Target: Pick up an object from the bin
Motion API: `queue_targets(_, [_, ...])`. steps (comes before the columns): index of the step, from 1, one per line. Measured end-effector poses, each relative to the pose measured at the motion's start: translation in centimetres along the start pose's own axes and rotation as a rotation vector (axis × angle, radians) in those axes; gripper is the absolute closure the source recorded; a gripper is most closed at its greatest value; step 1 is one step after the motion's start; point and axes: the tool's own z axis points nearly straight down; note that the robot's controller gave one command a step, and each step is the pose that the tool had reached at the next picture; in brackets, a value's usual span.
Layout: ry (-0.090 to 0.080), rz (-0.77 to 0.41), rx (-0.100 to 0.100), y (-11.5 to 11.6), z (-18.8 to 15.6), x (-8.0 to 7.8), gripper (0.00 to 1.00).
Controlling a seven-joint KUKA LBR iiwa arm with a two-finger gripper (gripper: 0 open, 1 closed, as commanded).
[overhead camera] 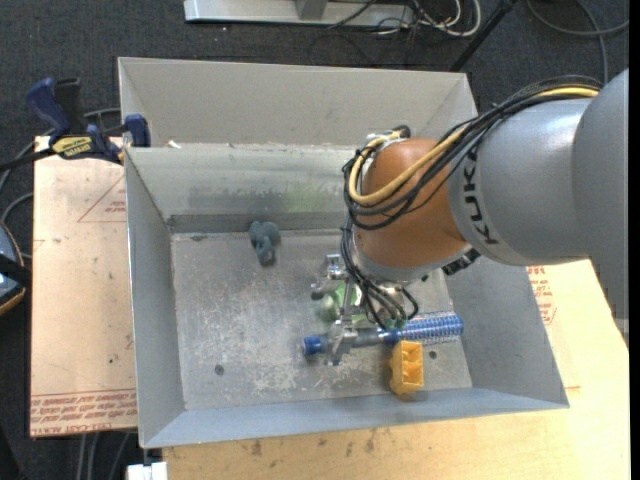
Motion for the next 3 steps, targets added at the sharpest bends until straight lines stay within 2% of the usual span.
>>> queue_targets(1, [-0.022, -0.231, -0.004, 0.2, 4.2, 1.2, 0.00])
queue_targets(2, [-0.022, -0.230, -0.005, 0.2, 4.1, 1.1, 1.00])
queue_targets(3, [-0.020, -0.283, -0.002, -1.1, -9.3, 0.7, 1.00])
